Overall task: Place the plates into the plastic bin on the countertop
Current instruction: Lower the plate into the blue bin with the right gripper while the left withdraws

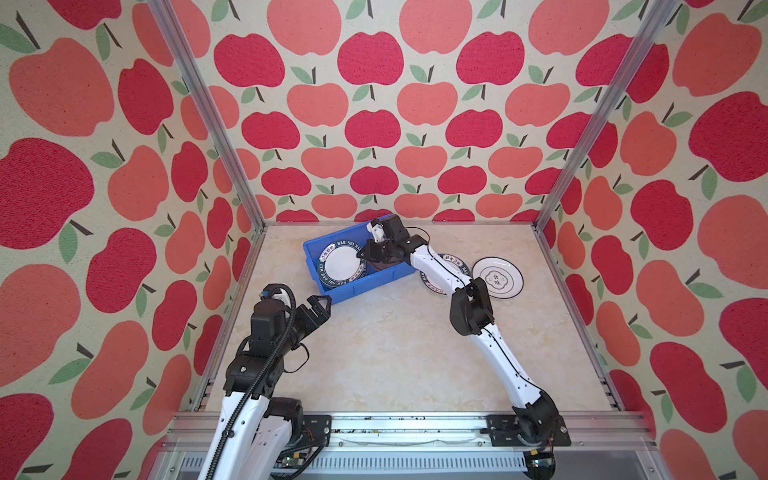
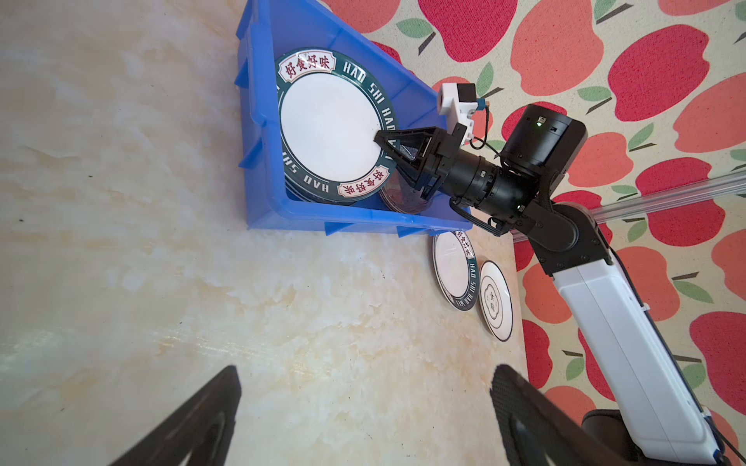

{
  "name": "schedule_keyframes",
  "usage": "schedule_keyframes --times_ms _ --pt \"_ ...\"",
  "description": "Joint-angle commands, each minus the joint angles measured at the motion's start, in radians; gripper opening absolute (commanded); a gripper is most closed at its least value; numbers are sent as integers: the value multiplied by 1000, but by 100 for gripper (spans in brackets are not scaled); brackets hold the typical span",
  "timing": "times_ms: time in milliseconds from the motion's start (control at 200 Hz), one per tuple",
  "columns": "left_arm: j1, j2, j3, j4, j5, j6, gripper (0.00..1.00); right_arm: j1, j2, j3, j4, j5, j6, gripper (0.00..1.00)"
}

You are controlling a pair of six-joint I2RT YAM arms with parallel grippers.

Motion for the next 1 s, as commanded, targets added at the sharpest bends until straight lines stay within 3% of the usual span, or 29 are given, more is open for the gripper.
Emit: schedule_keyframes --times_ms 0,50,105,490,690,996 --pt "10 -8 -3 -17 24 18 99 12 4 36 -22 35 -30 33" --pt "13 -4 -8 -4 33 14 99 15 -3 43 -39 45 -45 46" --pt "14 5 -7 6 42 13 99 22 -15 48 -65 71 -64 50" --pt "24 16 5 19 63 25 99 53 -53 66 -194 210 -131 53" --pt "31 25 -5 41 84 19 99 79 -43 109 -205 285 -162 71" --pt "31 21 -4 27 36 22 99 86 -72 129 -227 328 -191 73"
